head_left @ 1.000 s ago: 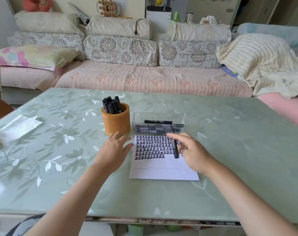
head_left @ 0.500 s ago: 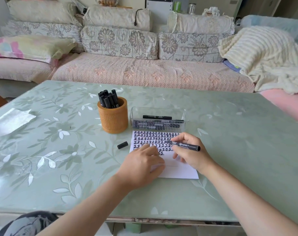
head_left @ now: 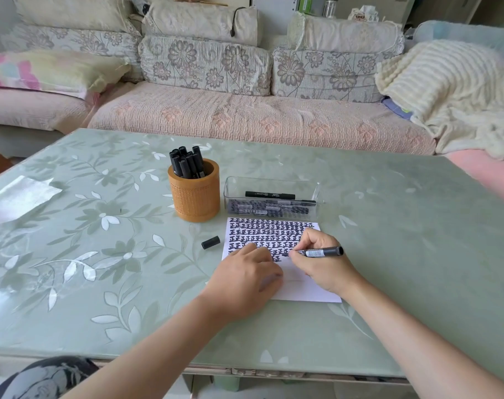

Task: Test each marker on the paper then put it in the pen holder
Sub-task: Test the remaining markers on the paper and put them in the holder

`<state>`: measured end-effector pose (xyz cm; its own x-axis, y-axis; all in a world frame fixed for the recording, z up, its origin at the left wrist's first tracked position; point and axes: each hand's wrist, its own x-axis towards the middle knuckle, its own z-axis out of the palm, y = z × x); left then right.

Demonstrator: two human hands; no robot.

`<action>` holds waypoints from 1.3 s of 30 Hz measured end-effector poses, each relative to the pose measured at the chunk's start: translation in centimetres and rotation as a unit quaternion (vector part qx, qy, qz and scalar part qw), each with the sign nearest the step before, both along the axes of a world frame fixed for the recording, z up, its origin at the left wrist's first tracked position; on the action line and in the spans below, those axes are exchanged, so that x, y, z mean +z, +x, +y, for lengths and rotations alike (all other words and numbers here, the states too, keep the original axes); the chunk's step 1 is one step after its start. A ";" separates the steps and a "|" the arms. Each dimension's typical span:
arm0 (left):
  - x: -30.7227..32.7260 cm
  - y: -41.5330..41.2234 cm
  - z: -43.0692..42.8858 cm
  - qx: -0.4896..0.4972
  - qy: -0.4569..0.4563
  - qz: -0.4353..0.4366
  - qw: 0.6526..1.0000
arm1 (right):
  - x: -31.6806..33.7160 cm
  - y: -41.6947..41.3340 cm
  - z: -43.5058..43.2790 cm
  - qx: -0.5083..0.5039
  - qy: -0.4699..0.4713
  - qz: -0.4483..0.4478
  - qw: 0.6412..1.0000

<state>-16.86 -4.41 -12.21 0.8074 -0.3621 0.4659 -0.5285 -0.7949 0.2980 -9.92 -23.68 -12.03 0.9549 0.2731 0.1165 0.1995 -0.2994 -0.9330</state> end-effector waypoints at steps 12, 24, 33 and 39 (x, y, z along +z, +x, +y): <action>0.0 -0.1 -0.1 0.005 -0.004 -0.008 1.000 | 0.1 -0.1 0.2 0.007 -0.055 -0.044 0.998; 0.0 0.0 -0.1 0.010 0.001 -0.011 1.000 | 0.3 -0.2 0.0 0.035 -0.056 -0.060 0.996; 0.0 0.0 -0.1 0.013 0.003 -0.010 1.000 | 0.3 -0.4 0.0 0.036 -0.052 -0.053 0.997; -0.2 0.1 0.0 0.009 0.004 -0.009 1.000 | 0.5 -0.3 -0.3 0.066 -0.071 -0.063 0.993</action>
<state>-16.76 -4.46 -12.40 0.8051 -0.3513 0.4779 -0.5195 -0.8066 0.2822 -10.26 -23.98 -11.49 0.8900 0.4169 0.1846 0.3583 -0.3892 -0.8486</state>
